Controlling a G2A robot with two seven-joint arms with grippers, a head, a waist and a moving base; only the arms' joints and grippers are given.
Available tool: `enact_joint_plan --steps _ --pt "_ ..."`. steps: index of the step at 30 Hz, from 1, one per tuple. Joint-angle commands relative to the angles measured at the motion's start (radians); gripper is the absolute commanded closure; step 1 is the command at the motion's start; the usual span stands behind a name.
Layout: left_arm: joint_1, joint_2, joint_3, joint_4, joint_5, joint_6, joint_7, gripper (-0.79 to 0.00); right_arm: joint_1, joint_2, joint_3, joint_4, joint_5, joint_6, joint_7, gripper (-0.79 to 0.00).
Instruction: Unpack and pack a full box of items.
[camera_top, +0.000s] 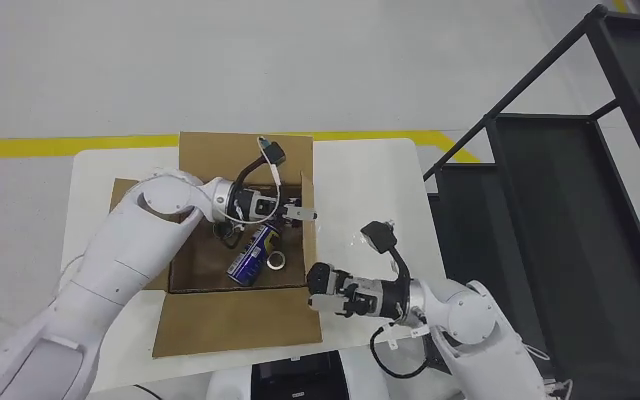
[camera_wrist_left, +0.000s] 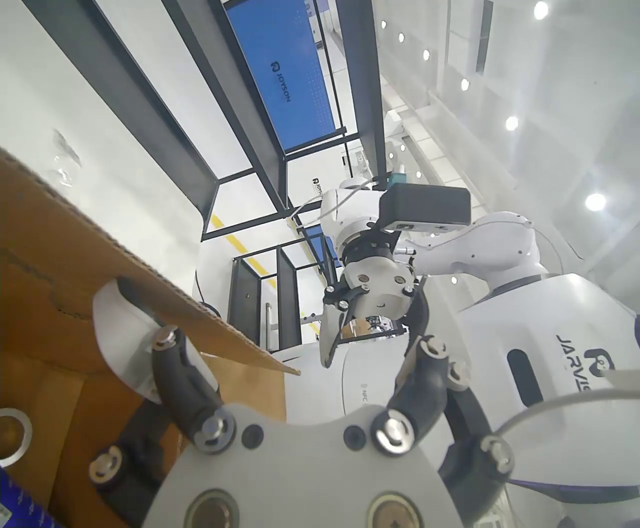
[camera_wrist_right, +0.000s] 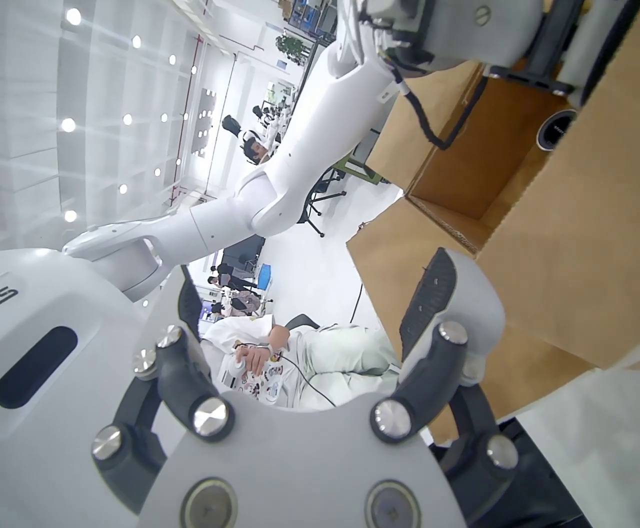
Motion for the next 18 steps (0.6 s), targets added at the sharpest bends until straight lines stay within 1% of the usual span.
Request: enact_joint_plan --steps 1,3,6,12,15,18 --pt "-0.021 -0.019 0.024 0.022 -0.007 -0.001 -0.003 -0.785 -0.012 0.004 0.008 -0.009 0.004 -0.011 0.004 -0.785" --pt "-0.04 -0.037 0.044 0.049 -0.017 -0.001 -0.003 -0.785 -0.021 0.008 0.014 -0.014 0.001 -0.012 0.007 -0.785" --pt "-0.062 -0.065 0.077 0.087 -0.017 -0.003 0.008 -0.785 -0.027 0.011 0.016 -0.014 -0.018 0.011 -0.011 -0.785" --pt "-0.097 -0.119 0.132 0.161 -0.018 -0.012 0.005 -0.785 -0.031 0.017 0.012 0.006 -0.065 0.084 -0.06 -0.785" --pt "-0.109 -0.141 0.149 0.196 -0.018 -0.017 -0.001 -0.785 -0.038 0.019 0.02 0.021 -0.074 0.121 -0.099 -0.785" --pt "-0.115 -0.157 0.154 0.229 -0.022 -0.033 -0.013 -0.785 -0.042 0.021 0.033 0.042 -0.075 0.153 -0.142 -0.785"
